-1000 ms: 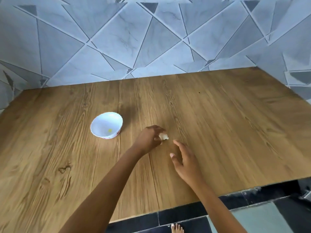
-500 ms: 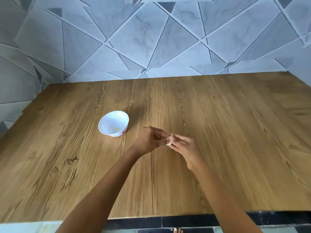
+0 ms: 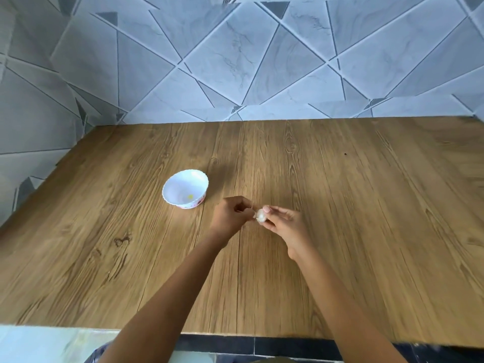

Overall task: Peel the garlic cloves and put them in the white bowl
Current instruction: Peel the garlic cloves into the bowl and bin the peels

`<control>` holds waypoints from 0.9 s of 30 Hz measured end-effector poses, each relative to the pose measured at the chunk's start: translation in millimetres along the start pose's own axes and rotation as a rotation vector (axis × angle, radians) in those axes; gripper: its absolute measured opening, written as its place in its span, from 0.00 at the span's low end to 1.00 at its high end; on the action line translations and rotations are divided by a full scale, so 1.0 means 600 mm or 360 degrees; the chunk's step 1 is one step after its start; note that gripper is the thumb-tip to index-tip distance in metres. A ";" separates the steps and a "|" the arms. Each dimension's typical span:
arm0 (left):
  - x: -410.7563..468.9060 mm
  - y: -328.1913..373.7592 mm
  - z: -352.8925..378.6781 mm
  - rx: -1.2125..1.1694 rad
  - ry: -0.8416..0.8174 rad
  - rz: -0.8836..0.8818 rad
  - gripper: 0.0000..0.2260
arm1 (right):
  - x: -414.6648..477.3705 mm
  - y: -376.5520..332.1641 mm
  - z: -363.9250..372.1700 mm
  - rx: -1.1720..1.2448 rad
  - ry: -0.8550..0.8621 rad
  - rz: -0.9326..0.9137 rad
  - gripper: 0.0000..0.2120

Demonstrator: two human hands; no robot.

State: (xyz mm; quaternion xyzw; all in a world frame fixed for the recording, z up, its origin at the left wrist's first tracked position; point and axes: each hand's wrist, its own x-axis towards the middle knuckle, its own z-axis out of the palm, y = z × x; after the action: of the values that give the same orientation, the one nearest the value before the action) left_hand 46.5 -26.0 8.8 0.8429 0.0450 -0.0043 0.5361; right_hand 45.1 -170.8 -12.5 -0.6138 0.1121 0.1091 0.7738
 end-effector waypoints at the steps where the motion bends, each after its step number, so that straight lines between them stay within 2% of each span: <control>1: 0.000 -0.004 -0.003 -0.0190 -0.0005 -0.0124 0.03 | 0.001 0.002 -0.004 -0.0112 0.0017 -0.0076 0.08; 3: 0.001 -0.009 -0.011 -0.0411 -0.0019 -0.0244 0.04 | 0.008 0.006 -0.012 -0.0531 0.0071 -0.0356 0.11; 7: -0.006 -0.015 -0.026 -0.0592 -0.0062 -0.0338 0.04 | 0.022 0.016 -0.006 -0.1324 0.0069 -0.0862 0.13; 9: -0.012 -0.018 -0.028 -0.0657 -0.0045 -0.0387 0.03 | 0.023 0.023 0.002 -0.1456 0.0062 -0.0955 0.14; 13: -0.019 -0.017 -0.035 -0.0741 0.0030 -0.0366 0.03 | 0.011 0.023 0.005 -0.1451 0.0165 -0.1203 0.13; 15: -0.021 -0.015 -0.039 -0.0728 0.0025 -0.0319 0.04 | 0.000 0.011 0.012 -0.1236 0.0122 -0.1125 0.10; 18: -0.026 -0.012 -0.041 -0.0678 -0.0031 -0.0232 0.04 | -0.008 -0.012 0.030 -0.0787 -0.0182 -0.0589 0.05; 22: -0.030 -0.008 -0.041 -0.0749 -0.0089 -0.0222 0.03 | -0.007 -0.029 0.033 -0.0515 -0.0256 -0.0272 0.03; 24: -0.032 -0.007 -0.044 -0.0805 -0.0054 -0.0261 0.03 | -0.004 -0.029 0.025 -0.0487 -0.0170 -0.0286 0.02; 25: -0.033 -0.008 -0.045 -0.0799 -0.0022 -0.0275 0.04 | -0.002 -0.024 0.019 -0.0592 -0.0087 -0.0378 0.03; 27: -0.038 -0.014 -0.046 -0.0708 0.0047 -0.0290 0.04 | 0.005 -0.013 0.009 -0.1041 0.0027 -0.0662 0.03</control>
State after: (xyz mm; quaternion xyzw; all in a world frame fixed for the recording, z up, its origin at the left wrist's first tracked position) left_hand 22.1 0.7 14.4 0.6965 0.1285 -0.0302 0.7053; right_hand 50.7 -167.1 -5.4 -0.8387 -0.0492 -0.0252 0.5418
